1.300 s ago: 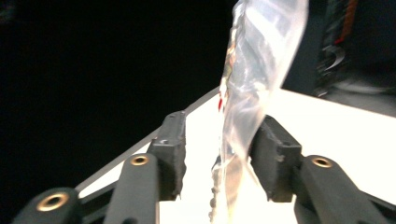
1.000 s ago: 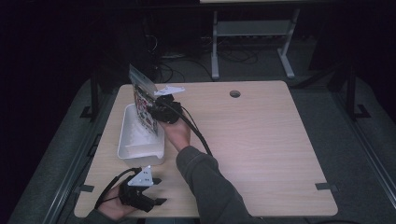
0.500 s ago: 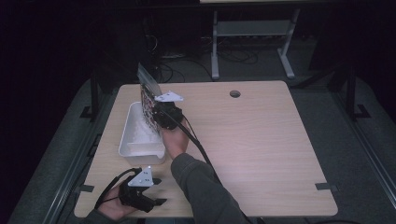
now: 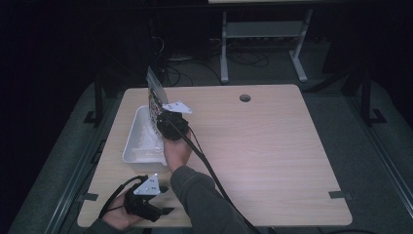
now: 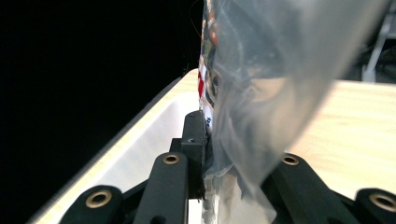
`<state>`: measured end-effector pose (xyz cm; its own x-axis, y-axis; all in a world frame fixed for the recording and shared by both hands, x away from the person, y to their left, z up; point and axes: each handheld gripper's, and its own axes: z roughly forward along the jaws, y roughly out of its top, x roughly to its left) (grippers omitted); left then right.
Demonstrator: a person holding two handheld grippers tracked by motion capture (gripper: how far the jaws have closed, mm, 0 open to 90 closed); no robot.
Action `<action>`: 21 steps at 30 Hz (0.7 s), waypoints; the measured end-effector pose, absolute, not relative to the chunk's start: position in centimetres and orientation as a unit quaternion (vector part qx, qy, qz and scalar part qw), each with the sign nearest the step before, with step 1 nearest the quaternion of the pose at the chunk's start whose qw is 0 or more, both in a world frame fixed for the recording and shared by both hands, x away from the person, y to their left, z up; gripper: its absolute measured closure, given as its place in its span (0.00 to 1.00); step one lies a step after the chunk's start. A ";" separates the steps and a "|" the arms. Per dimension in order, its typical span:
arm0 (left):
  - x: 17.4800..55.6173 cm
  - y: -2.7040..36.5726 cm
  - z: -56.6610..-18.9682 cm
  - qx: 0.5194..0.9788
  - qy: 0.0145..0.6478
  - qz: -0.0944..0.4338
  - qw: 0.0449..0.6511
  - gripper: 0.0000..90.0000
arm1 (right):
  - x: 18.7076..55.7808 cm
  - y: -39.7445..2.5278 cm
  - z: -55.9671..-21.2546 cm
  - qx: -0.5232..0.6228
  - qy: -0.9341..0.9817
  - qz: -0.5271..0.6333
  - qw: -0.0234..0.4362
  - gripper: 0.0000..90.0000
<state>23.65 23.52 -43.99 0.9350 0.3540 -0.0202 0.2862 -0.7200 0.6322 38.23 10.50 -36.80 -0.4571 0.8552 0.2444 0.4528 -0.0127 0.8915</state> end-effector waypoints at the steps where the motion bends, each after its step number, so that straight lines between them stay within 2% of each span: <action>1: 23.6 23.5 -44.0 0.926 0.173 0.052 0.333 0.34 | 38.1 10.6 -36.8 0.482 0.676 0.521 0.197 0.83; 11: 23.7 23.5 -44.0 0.926 0.172 0.052 0.333 0.34 | 39.0 9.9 -36.7 0.469 0.689 0.526 0.171 0.79; 17: 23.7 23.6 -44.0 0.923 0.175 0.052 0.338 0.34 | 39.5 9.3 -36.8 0.445 0.702 0.536 0.146 0.58; 21: 23.7 23.6 -44.0 0.925 0.172 0.055 0.335 0.34 | 39.6 9.0 -36.9 0.431 0.710 0.541 0.134 0.49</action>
<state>23.72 23.60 -43.99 0.9346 0.3555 -0.0144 0.2823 -0.7161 0.6384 39.58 8.97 -36.90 -0.5926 0.7568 0.2758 0.4661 0.0430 0.8837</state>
